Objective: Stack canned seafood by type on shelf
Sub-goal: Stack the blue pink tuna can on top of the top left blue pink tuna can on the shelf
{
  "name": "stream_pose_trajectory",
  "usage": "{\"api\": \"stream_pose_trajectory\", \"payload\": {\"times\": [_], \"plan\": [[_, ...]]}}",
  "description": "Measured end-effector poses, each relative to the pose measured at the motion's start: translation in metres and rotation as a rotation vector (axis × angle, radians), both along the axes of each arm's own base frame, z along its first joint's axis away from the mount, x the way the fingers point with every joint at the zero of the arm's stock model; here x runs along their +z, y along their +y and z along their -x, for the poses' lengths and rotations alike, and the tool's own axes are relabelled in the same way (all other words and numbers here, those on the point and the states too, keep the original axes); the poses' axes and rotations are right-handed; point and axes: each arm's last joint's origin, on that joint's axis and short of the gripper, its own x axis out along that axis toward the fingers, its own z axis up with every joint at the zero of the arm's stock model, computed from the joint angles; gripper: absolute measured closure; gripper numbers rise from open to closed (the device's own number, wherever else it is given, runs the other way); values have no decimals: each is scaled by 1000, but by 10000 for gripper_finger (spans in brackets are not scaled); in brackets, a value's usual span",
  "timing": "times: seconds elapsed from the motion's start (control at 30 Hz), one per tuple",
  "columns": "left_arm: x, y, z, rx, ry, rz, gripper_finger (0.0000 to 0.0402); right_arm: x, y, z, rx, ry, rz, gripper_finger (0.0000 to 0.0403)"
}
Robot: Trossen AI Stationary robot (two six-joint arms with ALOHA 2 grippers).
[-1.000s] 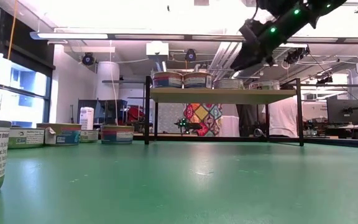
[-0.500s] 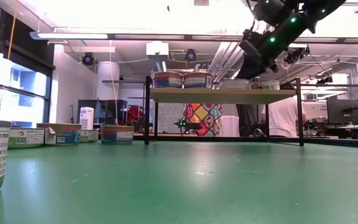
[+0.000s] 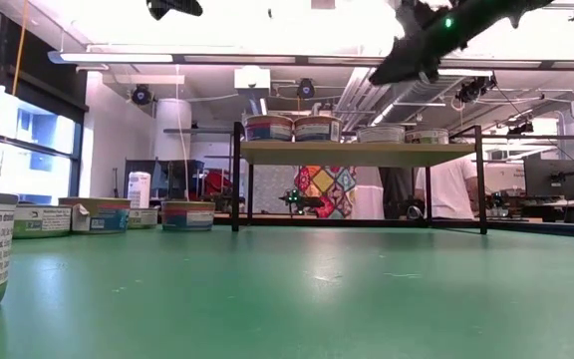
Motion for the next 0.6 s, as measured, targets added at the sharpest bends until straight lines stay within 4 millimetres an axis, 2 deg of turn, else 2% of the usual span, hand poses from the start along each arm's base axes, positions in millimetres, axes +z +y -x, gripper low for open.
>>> {"api": "stream_pose_trajectory", "payload": {"times": [0.1, 0.2, 0.3, 0.4, 0.47, 0.6], "plan": [[-33, -31, -3, -133, -55, 18, 401, -2, 38, -13, 233, -47, -5, 305], [-72, -71, -6, -250, -88, 22, 401, -15, 86, -19, 446, -98, -3, 305], [-101, -105, -4, -235, -113, -15, 402, -30, 126, -16, 552, -167, -10, 305], [-123, -129, 1, -179, -68, -15, 402, -46, 158, -10, 605, -199, -33, 305], [-132, -143, 4, -187, -24, 60, 402, -59, 174, -7, 647, -199, -39, 305], [-149, -170, 7, -339, 165, 386, 402, -76, 199, -6, 756, -222, -121, 305]]}}
